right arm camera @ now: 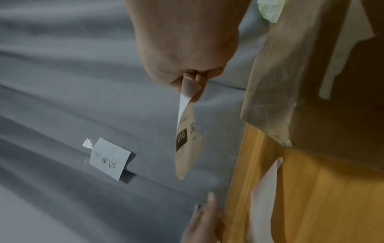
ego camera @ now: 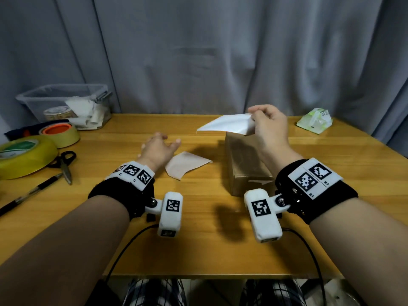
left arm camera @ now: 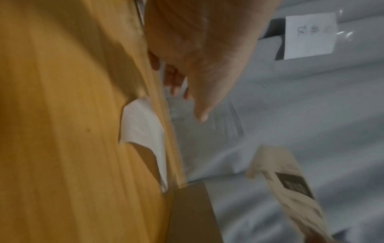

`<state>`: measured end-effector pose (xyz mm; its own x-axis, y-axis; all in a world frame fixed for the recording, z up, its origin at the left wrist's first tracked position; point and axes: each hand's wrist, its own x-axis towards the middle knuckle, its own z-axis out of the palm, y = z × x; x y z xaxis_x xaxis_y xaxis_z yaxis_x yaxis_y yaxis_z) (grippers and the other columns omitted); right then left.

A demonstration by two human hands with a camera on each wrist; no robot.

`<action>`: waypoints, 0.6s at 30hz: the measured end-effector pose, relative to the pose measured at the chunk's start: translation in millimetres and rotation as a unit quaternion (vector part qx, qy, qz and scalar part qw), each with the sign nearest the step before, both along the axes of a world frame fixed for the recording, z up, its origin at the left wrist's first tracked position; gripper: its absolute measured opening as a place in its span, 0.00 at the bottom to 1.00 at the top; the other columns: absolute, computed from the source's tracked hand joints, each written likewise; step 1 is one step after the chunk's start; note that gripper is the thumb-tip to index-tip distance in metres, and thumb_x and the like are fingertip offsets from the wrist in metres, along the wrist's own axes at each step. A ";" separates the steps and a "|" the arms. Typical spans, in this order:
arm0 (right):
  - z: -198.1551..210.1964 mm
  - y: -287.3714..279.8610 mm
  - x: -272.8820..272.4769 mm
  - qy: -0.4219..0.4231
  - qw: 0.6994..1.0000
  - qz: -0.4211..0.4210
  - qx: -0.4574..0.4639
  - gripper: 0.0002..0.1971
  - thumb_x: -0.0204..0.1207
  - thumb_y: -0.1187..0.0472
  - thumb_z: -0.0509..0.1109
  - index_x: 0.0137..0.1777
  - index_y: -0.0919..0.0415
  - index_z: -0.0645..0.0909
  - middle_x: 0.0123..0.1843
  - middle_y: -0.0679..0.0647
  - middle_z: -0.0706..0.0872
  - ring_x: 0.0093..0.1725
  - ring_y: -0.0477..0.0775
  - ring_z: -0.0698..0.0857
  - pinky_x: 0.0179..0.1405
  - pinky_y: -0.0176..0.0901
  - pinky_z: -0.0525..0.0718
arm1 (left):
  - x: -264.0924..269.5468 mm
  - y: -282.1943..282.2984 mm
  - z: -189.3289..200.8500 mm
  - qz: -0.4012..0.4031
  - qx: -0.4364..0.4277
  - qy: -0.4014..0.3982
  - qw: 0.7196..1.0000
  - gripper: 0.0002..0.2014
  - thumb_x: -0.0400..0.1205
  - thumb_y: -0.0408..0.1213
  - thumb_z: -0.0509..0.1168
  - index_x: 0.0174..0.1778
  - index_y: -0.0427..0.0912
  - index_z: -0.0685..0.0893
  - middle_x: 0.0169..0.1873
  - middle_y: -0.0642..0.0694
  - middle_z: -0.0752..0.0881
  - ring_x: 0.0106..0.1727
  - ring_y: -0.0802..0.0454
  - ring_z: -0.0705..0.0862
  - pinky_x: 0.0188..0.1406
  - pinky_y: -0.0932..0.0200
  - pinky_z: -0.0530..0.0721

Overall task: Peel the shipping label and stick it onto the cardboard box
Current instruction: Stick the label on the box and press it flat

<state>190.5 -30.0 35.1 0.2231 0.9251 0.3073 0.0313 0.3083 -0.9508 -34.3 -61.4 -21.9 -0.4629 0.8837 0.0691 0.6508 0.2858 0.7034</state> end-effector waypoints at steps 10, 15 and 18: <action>26.8 -5.2 -4.4 -0.069 0.996 0.047 -0.017 0.12 0.73 0.59 0.63 0.29 0.57 0.81 0.30 0.59 0.81 0.31 0.53 0.77 0.36 0.42 0.74 | 67.8 -27.5 67.0 -0.243 0.200 0.275 0.908 0.41 0.64 0.71 0.63 0.71 0.54 0.69 0.68 0.53 0.71 0.72 0.52 0.65 0.65 0.59 0.53; 35.0 -11.0 2.1 -0.074 0.995 0.066 0.001 0.13 0.74 0.62 0.60 0.33 0.59 0.84 0.29 0.52 0.81 0.28 0.49 0.78 0.27 0.33 0.77 | 80.3 -25.2 70.6 -0.237 0.245 0.068 0.938 0.26 0.73 0.62 0.63 0.62 0.51 0.74 0.55 0.57 0.80 0.62 0.56 0.77 0.67 0.55 0.69; 35.5 -12.6 7.7 -0.070 0.994 0.081 0.005 0.14 0.72 0.70 0.57 0.41 0.63 0.86 0.33 0.52 0.83 0.33 0.45 0.80 0.27 0.24 0.76 | 79.5 -22.8 73.0 -0.244 0.265 -0.089 0.929 0.14 0.79 0.46 0.66 0.57 0.48 0.75 0.42 0.56 0.79 0.42 0.66 0.80 0.52 0.66 0.80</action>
<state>198.2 -42.5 70.6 0.0260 0.9423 0.3338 0.1114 0.3291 -0.9377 45.2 -84.2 51.1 -0.0613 0.8550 0.5149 0.4716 -0.4299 0.7699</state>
